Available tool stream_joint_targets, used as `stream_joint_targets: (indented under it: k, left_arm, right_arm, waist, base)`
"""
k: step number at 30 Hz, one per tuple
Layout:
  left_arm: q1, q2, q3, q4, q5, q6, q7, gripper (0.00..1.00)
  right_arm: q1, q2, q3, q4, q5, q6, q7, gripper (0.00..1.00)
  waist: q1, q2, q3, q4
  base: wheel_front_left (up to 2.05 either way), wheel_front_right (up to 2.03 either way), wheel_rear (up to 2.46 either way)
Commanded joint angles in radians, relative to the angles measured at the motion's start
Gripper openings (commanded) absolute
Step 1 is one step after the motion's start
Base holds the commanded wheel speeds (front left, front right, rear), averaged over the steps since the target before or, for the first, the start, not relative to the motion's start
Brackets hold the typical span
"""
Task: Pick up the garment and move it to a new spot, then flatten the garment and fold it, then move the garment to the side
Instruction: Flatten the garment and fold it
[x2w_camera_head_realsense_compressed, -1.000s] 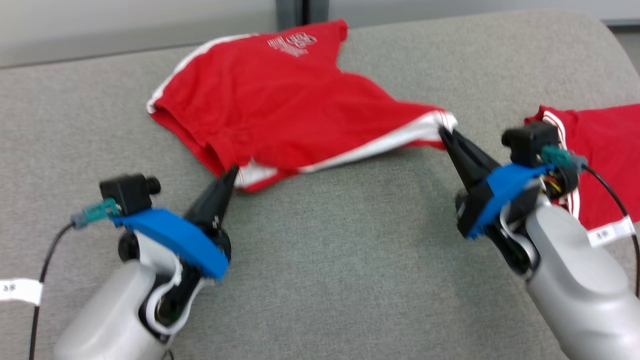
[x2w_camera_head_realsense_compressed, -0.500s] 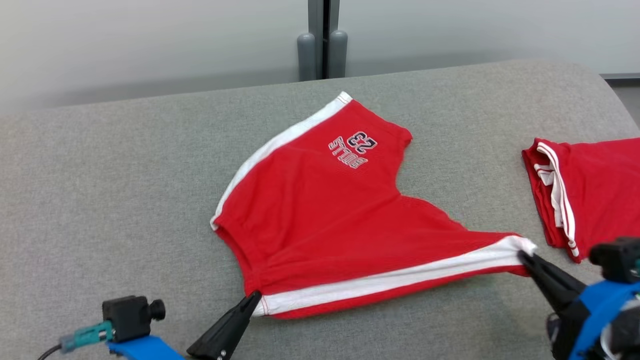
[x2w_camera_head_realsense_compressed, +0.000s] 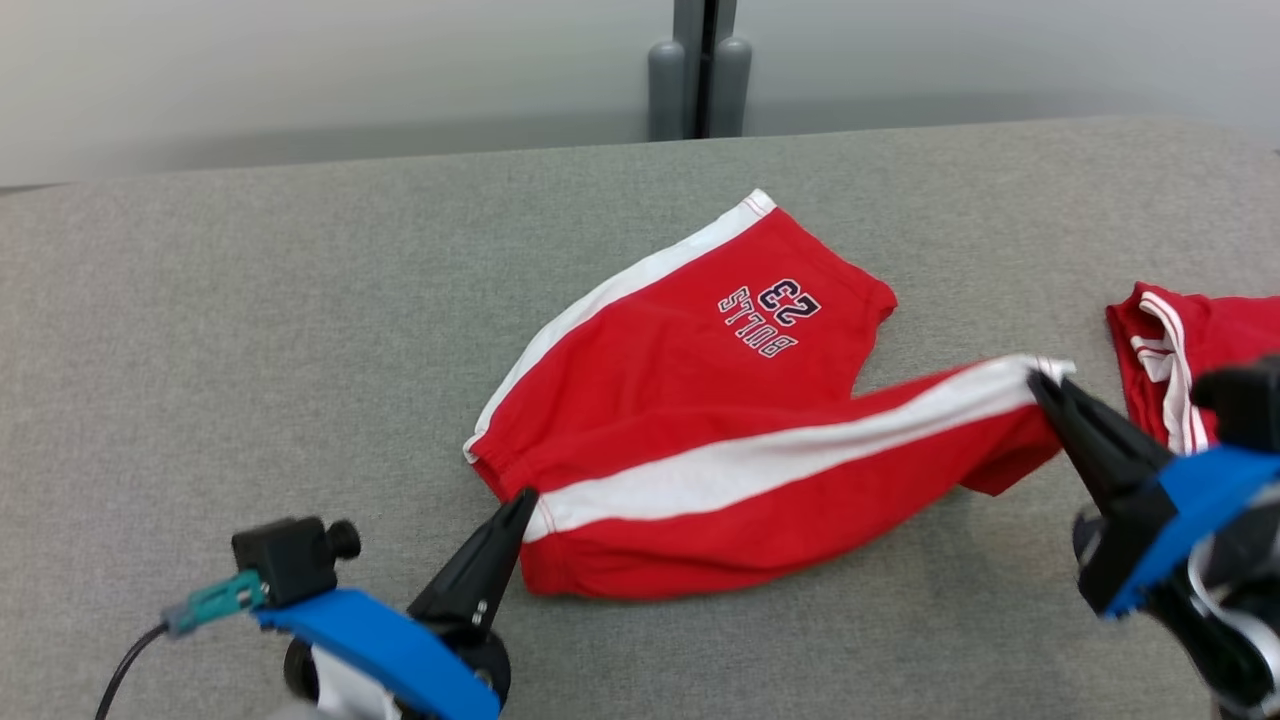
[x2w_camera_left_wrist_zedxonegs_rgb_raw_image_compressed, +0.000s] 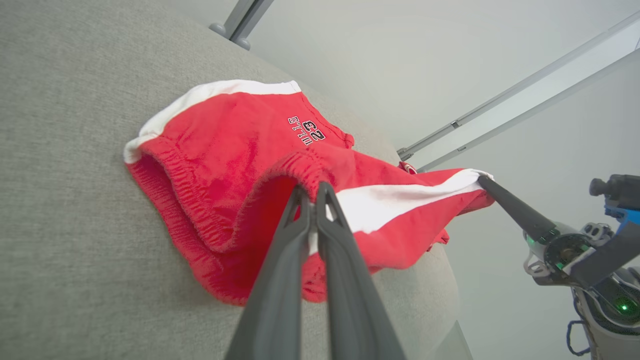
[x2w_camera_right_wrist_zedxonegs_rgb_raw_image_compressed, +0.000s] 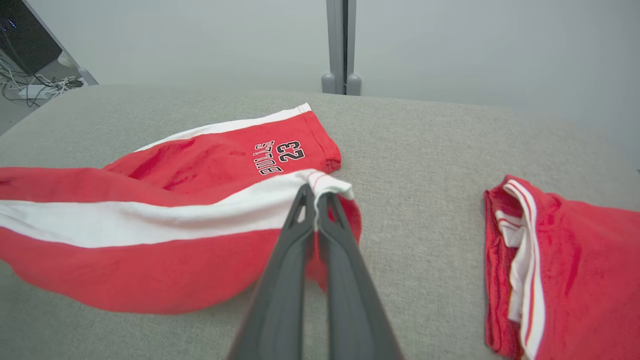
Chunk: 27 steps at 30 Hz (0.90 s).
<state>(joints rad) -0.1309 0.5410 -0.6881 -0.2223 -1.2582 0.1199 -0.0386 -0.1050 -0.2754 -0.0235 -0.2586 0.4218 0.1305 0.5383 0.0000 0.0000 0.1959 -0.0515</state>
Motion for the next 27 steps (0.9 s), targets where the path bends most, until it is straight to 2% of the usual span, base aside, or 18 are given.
stream_joint_targets:
  k: [1,7,13,20,27]
  left_arm:
    - [-0.052,-0.024,0.001,0.048,0.010,-0.013,0.001,0.00]
    - [-0.202,-0.114,-0.008,0.244,0.058,-0.023,-0.009,0.00]
    - [-0.289,-0.205,0.007,0.408,0.071,-0.044,-0.064,0.00]
    - [-0.368,-0.305,0.008,0.544,0.087,-0.097,-0.138,0.00]
    - [-0.429,-0.363,0.010,0.646,0.101,-0.133,-0.174,0.00]
  right_arm:
    - [-0.075,-0.013,0.024,0.052,0.014,0.001,-0.013,0.00]
    - [-0.364,-0.053,0.154,0.317,0.039,0.001,-0.100,0.00]
    - [-0.585,-0.093,0.257,0.577,0.001,0.001,-0.219,0.00]
    - [-0.765,-0.114,0.356,0.809,-0.021,0.001,-0.317,0.00]
    - [-0.877,-0.112,0.433,0.970,-0.006,0.001,-0.380,0.00]
  waist:
    - [0.0000,0.0000,0.015,0.014]
    - [0.0000,0.0000,0.070,0.053]
    - [0.0000,0.0000,0.137,0.116]
    - [0.0000,0.0000,0.205,0.179]
    - [0.0000,0.0000,0.234,0.205]
  base:
    - [0.00,0.00,0.00]
    - [0.00,0.00,0.00]
    - [0.00,0.00,0.00]
    - [0.00,0.00,0.00]
    - [0.00,0.00,0.00]
